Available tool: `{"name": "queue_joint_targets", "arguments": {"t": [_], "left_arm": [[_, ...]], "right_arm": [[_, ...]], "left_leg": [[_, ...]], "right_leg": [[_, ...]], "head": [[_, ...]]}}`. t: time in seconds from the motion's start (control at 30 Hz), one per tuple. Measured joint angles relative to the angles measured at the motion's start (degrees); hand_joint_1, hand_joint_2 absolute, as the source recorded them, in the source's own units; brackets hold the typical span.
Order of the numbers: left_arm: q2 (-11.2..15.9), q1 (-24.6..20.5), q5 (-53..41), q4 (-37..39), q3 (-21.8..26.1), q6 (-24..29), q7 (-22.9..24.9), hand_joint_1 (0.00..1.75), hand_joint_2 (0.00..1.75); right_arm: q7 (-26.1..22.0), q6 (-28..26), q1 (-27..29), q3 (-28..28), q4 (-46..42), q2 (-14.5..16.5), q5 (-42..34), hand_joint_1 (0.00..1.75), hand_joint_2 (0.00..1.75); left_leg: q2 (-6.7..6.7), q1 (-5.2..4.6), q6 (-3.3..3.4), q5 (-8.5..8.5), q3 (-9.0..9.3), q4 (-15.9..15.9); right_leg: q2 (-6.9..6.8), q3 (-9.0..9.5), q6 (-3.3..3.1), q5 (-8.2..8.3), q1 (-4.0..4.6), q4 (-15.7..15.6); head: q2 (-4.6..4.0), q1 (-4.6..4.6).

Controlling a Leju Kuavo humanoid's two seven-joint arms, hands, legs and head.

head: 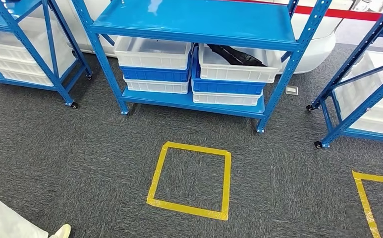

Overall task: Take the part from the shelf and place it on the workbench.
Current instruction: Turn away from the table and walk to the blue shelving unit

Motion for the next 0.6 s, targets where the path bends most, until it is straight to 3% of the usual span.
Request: {"name": "queue_joint_targets", "arguments": {"t": [0.07,0.17,0.2,0.23,0.27,0.33,0.4,0.47,0.5,0.57,0.6], "left_arm": [[-0.1,0.0,0.5,0.0,0.0,-0.1,-0.3,0.0,0.0],[-0.1,0.0,1.2,0.1,0.0,-0.3,-0.7,0.0,0.0],[-0.1,0.0,1.3,0.1,0.0,-0.4,-0.9,0.0,0.0],[-0.1,0.0,1.4,0.1,0.0,-0.6,-1.1,0.0,0.0],[-0.1,0.0,1.5,0.1,0.0,-0.8,-1.4,0.0,0.0],[-0.1,0.1,1.6,0.1,0.0,-1.3,-1.8,0.0,0.0],[0.0,0.1,1.7,0.1,0.1,-1.7,-2.1,0.0,0.0],[0.0,0.1,1.7,0.1,0.1,-1.9,-2.2,0.0,0.0],[0.0,0.2,1.7,0.1,0.1,-2.0,-2.3,0.0,0.0],[0.1,0.2,1.7,0.1,0.1,-2.1,-2.4,0.0,0.0],[0.1,0.2,1.7,0.1,0.1,-2.1,-2.5,0.0,0.0]], "right_arm": [[-0.3,0.0,0.0,0.0,0.0,-0.3,0.0,0.0,0.0],[-0.9,0.0,-0.1,0.0,0.0,-0.5,-0.1,0.0,0.0],[-1.0,0.0,-0.2,0.0,0.0,-0.6,-0.3,0.0,0.0],[-1.1,0.0,-0.4,0.0,0.0,-0.6,-0.4,0.0,0.0],[-1.1,0.0,-0.4,0.0,0.0,-0.7,-0.6,0.0,0.0],[-1.0,0.0,-0.2,0.0,0.0,-0.7,-1.0,0.0,0.0],[-1.0,0.0,-0.1,0.0,0.1,-0.7,-1.2,0.0,0.0],[-1.0,0.0,-0.2,0.0,0.1,-0.6,-1.3,0.0,0.0],[-1.0,0.0,-0.1,0.0,0.1,-0.6,-1.4,0.0,0.0],[-0.9,0.0,-0.1,-0.1,0.1,-0.5,-1.4,0.0,0.0],[-0.9,0.0,-0.1,-0.1,0.1,-0.4,-1.4,0.0,0.0]], "left_leg": [[-0.27,0.48,0.35,-0.18,1.5,-0.7],[-0.44,0.7,0.58,-1.13,2.63,-1.0],[-0.55,0.74,0.52,-1.61,3.13,-1.0],[-0.68,0.8,0.4,-2.13,3.78,-1.0],[-0.85,0.88,0.22,-2.69,4.55,-1.0],[-1.07,0.95,-0.32,-3.96,5.92,-0.9],[-1.1,0.84,-1.07,-5.15,6.5,-1.0],[-1.02,0.78,-1.78,-5.68,7.1,-0.7],[-0.93,0.82,-2.09,-5.76,7.23,-0.2],[-0.73,0.9,-2.56,-5.8,5.5,3.9],[-0.61,0.96,-2.85,-6.26,3.12,7.5]], "right_leg": [[0.15,-1.61,0.33,-0.86,-0.01,3.5],[0.47,-8.53,0.42,-3.95,-0.2,13.8],[0.48,-10.11,0.67,-4.65,-0.27,15.3],[0.48,-10.64,1.14,-4.48,-0.34,14.9],[0.48,-10.29,1.67,-3.19,-0.45,12.5],[0.36,-8.74,2.7,1.45,-0.76,5.4],[0.0,-7.81,1.78,4.04,-0.69,1.3],[-0.04,-7.2,-0.07,3.89,-0.53,0.7],[0.11,-6.59,-0.6,3.85,-0.65,0.5],[0.3,-5.11,-1.38,3.33,-1.03,0.1],[0.29,-4.51,-1.61,2.96,-1.11,-0.1]], "head": [[0.0,0.33],[0.0,0.75],[0.0,0.74],[0.0,0.75],[0.0,0.79],[0.0,0.99],[0.0,1.15],[0.0,1.03],[0.0,0.94],[0.0,0.54],[0.0,0.27]]}}
